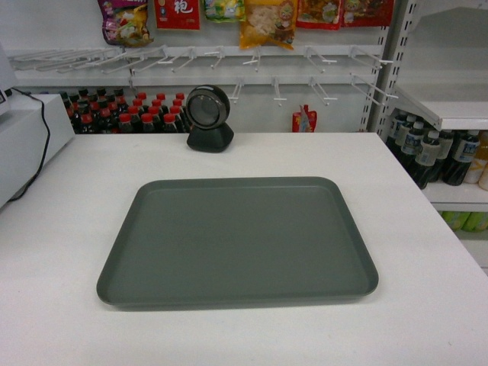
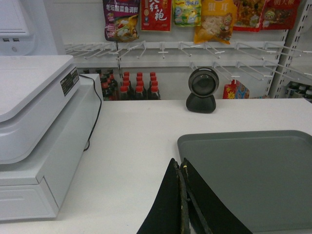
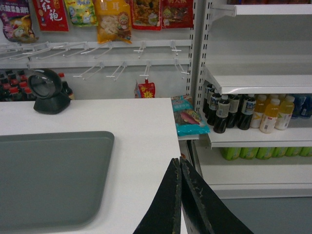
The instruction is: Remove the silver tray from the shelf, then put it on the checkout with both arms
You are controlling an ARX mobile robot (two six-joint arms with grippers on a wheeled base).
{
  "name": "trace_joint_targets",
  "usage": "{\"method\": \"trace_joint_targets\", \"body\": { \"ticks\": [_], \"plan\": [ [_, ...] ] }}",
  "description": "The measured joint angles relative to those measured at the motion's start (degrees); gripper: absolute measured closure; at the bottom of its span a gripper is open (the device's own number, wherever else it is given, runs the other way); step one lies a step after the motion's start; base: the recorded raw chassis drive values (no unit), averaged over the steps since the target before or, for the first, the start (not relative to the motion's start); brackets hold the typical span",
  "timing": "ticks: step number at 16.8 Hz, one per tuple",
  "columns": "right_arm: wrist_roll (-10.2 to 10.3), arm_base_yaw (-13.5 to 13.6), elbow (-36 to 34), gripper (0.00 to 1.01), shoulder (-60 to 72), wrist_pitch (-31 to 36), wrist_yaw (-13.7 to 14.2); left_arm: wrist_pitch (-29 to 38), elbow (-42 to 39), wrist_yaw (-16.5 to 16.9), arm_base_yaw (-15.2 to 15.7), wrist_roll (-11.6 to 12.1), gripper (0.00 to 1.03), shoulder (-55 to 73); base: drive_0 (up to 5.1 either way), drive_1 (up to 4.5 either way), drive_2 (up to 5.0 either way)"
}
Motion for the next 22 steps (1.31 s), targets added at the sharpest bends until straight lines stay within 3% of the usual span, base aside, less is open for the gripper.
{"method": "trace_joint_targets", "body": {
  "ticks": [5,14,22],
  "plan": [
    [0.0,0.0,-0.5,0.99,-12.9,-11.3,0.0,-10.3,0.0,0.0,0.0,0.0,1.02,-11.3,0.0,0.00,0.0],
    [0.0,0.0,-0.5,0.99,-18.9,-16.7,0.0,-15.2,0.0,0.0,0.0,0.0,1.02,-16.3,0.0,0.00,0.0],
    [0.0,0.0,-0.6,0.99,-30.8,-28.5,0.0,-24.9,0.0,0.0,0.0,0.0,1.02,-26.2,0.0,0.00,0.0]
  ]
}}
